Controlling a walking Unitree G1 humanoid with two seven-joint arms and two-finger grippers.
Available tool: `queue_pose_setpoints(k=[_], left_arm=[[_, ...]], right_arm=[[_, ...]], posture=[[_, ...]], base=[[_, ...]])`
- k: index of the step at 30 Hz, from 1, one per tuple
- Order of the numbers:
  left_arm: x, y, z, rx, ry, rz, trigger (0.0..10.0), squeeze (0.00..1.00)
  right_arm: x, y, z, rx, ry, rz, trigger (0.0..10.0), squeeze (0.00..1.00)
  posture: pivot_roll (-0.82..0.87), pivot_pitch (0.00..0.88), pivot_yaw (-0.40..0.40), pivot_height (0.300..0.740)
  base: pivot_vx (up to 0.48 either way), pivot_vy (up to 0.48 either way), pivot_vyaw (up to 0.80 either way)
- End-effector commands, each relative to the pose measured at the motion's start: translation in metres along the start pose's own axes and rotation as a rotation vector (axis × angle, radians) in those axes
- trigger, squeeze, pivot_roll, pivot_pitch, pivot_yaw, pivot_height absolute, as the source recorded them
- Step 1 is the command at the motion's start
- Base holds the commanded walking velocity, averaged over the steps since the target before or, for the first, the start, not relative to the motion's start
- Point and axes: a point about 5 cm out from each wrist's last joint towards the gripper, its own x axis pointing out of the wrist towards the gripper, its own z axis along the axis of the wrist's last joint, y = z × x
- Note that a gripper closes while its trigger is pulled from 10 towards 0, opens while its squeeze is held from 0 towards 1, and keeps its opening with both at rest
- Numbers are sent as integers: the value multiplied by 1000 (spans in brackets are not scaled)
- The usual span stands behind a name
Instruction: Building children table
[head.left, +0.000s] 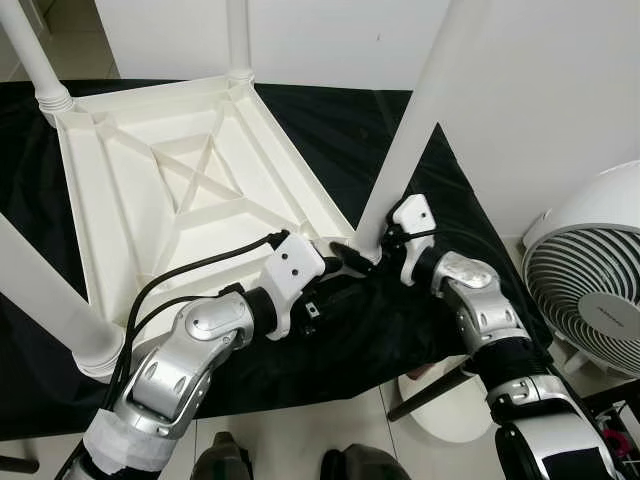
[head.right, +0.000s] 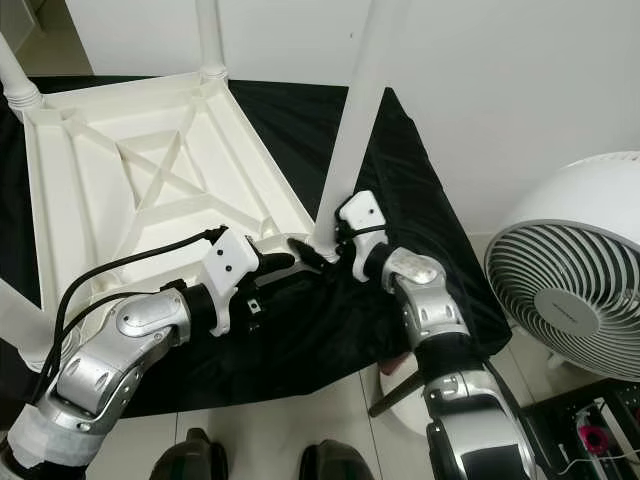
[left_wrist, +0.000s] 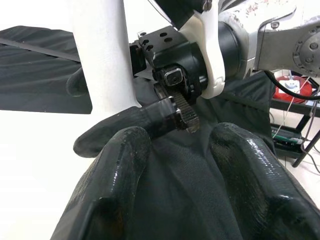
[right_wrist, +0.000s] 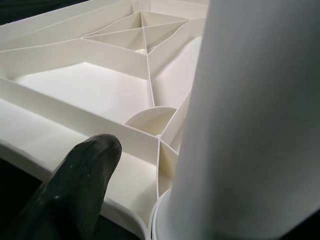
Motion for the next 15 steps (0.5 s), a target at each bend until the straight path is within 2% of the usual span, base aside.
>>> queue_pose_setpoints(k=[1,4,5,15], left_arm=[[1,-3,-2,-7,10,-21,10000,0],[0,-4,-2,-6,10,-22,10000,0],[0,-4,-1,-6,9,-23,10000,0],[-1,-3,-2,-1,19,-29,10000,0]], right_arm=[[9,2,2,24,-18,45,2196,0],[11,2,3,34,-25,56,2196,0],[12,2,3,48,-29,72,0,0],[4,-3,-6,76,-18,98,0,0]], posture=[[36,25,-58,740],[39,25,-59,740],[42,25,-60,740],[45,21,-50,740]], base=[[0,0,0],[0,0,0],[0,0,0],[0,0,0]])
